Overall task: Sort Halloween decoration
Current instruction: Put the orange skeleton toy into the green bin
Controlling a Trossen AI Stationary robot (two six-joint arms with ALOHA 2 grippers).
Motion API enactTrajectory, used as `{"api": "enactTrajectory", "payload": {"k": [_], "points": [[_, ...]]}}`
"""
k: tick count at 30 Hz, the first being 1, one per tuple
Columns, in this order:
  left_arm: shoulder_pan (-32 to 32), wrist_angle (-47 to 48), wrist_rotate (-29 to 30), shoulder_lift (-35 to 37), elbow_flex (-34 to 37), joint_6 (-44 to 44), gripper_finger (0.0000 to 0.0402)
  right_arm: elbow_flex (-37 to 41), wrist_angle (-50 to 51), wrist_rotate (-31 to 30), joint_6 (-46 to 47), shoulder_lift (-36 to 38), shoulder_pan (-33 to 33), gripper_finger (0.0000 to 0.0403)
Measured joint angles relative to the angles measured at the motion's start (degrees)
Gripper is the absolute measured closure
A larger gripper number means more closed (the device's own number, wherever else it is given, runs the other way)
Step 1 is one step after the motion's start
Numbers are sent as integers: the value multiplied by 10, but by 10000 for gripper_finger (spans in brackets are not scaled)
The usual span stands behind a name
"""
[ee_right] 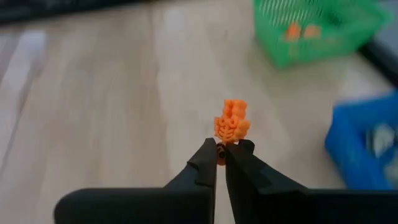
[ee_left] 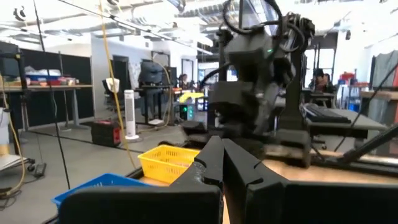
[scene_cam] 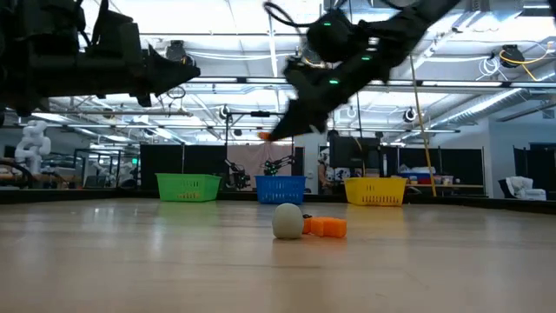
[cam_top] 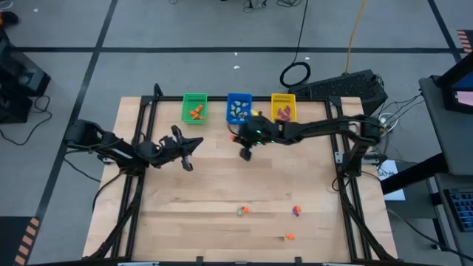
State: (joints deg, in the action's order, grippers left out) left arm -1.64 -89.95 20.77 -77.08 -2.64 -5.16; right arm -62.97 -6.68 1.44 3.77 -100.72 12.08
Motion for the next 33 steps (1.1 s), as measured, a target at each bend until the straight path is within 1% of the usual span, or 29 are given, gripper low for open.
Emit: {"api": "enactTrajectory", "payload": {"k": [5,9,15,18,23,27,30,33], "points": [[0,-1,1,5,1,-1,402,-136,8,0,-4,-100,19,394],[0,-1,1,5,1,-2,402,-244,46,-1,0,-175,40,394],[0,-1,1,17,12,-2,402,-351,68,1,1,-261,68,397],[0,-1,1,28,15,-2,402,-399,69,1,8,-295,72,402],[0,1,2,41,23,-2,402,-460,94,3,11,-337,71,402],[0,0,0,42,23,-1,402,-483,136,3,6,-341,71,398],[0,0,-5,42,23,-1,402,-490,196,2,-6,-331,71,382],[0,0,-7,42,23,-1,402,-490,233,2,-21,-327,71,353]]}}
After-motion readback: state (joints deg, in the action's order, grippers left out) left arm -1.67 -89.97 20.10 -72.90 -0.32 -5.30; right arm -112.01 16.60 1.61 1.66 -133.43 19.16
